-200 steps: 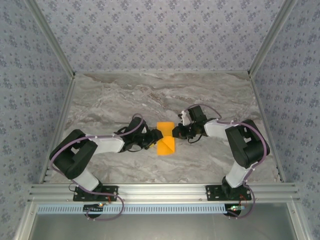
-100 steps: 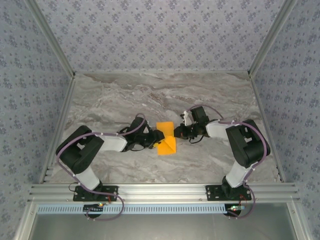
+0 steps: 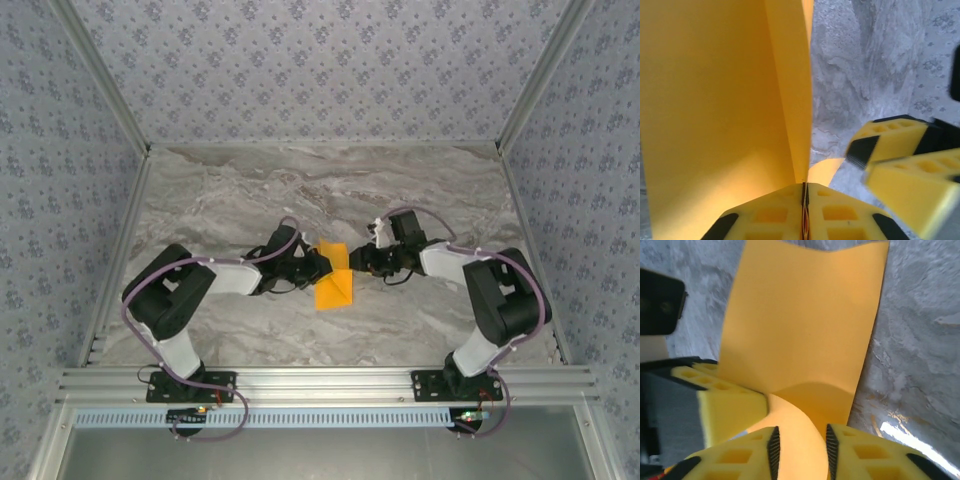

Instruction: Fold a paper plane with a square sheet of paper (pick it up from the middle)

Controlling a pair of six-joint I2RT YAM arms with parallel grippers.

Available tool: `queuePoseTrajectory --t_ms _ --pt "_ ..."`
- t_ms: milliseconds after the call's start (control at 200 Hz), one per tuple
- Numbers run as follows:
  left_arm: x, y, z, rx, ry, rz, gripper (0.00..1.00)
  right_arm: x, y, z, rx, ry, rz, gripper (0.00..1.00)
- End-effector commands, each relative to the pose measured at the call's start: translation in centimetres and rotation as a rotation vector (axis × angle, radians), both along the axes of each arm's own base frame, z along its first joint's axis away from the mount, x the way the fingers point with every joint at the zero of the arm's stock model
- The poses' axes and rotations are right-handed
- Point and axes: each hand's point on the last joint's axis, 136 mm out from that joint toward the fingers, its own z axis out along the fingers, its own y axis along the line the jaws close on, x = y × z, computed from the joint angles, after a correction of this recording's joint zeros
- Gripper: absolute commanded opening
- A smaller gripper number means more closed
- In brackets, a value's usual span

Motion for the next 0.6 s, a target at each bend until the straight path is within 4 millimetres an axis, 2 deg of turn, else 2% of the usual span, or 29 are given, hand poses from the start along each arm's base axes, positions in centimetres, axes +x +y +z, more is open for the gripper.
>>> queuePoseTrajectory --t_ms 0,75,180,270,330,440,500,600 --pt "0.3 1.0 0.6 0.087 -0.072 -0.024 0.07 0.1 -2.1 2.1 -0.059 -0.049 -0.076 0.56" --pt "0.1 1.6 1.7 0.139 -0.108 -0.059 0.06 0.2 -3.6 3.6 -0.125 -0.099 -0.127 0.66" --pt "-0.3 3.1 4.3 0.251 -0.169 -0.110 0.05 -0.1 -5.1 6.1 -0.171 -0.176 -0.181 0.77" --pt "-0.6 5.9 6.5 0.440 -0.218 -0.137 0.05 -0.5 -6.2 7.7 -0.194 -0.220 -0.237 0.92" --pt "-0.6 8.4 8.2 0.605 -0.265 -0.135 0.05 -0.6 -6.8 8.6 -0.198 -0.250 -0.274 0.98" --pt "-0.3 13.0 11.3 0.872 -0.327 -0.106 0.05 -0.7 -8.0 9.8 -0.206 -0.272 -0.355 1.00" --pt "0.0 14.7 12.8 0.980 -0.358 -0.085 0.05 -0.6 -8.5 9.9 -0.205 -0.262 -0.395 1.00" --pt "0.5 17.1 13.6 1.144 -0.385 -0.055 0.05 -0.8 -8.5 9.7 -0.204 -0.240 -0.406 1.00"
